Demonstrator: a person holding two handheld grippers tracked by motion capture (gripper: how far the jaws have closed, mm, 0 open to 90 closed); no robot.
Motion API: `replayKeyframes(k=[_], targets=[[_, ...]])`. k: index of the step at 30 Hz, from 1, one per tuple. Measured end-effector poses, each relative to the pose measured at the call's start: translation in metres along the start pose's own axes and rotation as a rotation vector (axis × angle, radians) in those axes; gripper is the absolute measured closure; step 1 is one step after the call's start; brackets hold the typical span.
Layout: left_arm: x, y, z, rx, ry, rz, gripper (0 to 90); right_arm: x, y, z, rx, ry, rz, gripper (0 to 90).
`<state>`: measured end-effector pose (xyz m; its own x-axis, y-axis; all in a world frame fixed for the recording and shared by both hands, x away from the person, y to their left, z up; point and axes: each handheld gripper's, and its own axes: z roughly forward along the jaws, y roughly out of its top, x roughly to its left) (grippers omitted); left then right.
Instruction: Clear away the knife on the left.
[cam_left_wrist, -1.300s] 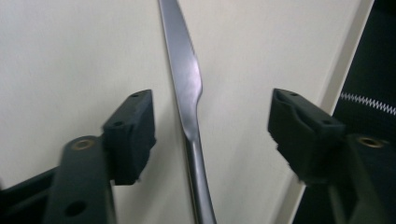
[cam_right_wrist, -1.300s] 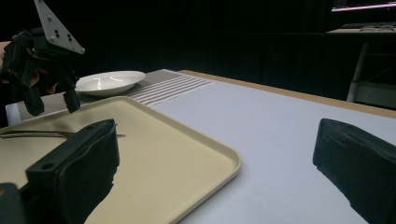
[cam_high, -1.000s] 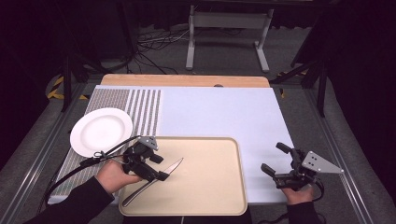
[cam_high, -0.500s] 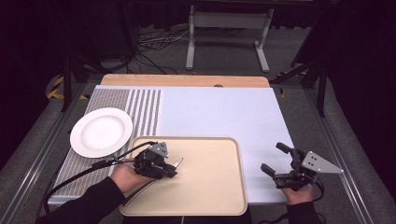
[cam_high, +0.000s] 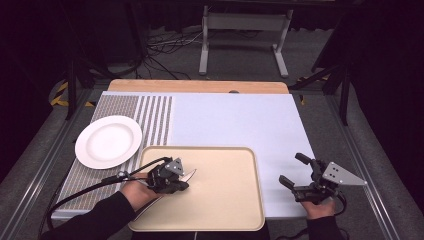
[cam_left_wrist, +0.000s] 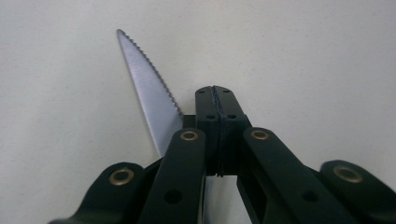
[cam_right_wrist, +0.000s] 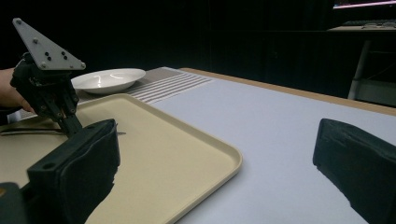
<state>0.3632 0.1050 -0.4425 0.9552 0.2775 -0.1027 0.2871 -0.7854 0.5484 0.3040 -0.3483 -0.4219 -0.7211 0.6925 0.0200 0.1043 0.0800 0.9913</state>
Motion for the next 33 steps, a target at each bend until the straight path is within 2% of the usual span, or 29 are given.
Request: replayKeyframes(k=[1,4,17,20,24,33], targets=[[0.001,0.000,0.000,0.002,0.000,-0.011,90.0,0.000,0.000,0.000,0.000,0.000,0.000,1.5],[0.002,0.000,-0.001,0.009,0.008,-0.009,90.0,0.000,0.000,0.000,0.001,0.001,0.000,1.4],[0.013,-0.002,-0.009,0.062,0.090,-0.034,90.0,0.000,0.000,0.000,0.001,0.001,-0.001,1.5],[0.016,-0.002,-0.011,0.073,0.104,-0.030,90.0,0.000,0.000,0.000,0.003,-0.002,-0.002,1.5],[0.018,-0.004,-0.014,0.092,0.143,-0.033,90.0,0.000,0.000,0.000,0.004,-0.002,-0.002,1.5],[0.021,-0.008,-0.019,0.128,0.183,-0.022,90.0,0.000,0.000,0.000,0.003,0.000,-0.004,1.5]])
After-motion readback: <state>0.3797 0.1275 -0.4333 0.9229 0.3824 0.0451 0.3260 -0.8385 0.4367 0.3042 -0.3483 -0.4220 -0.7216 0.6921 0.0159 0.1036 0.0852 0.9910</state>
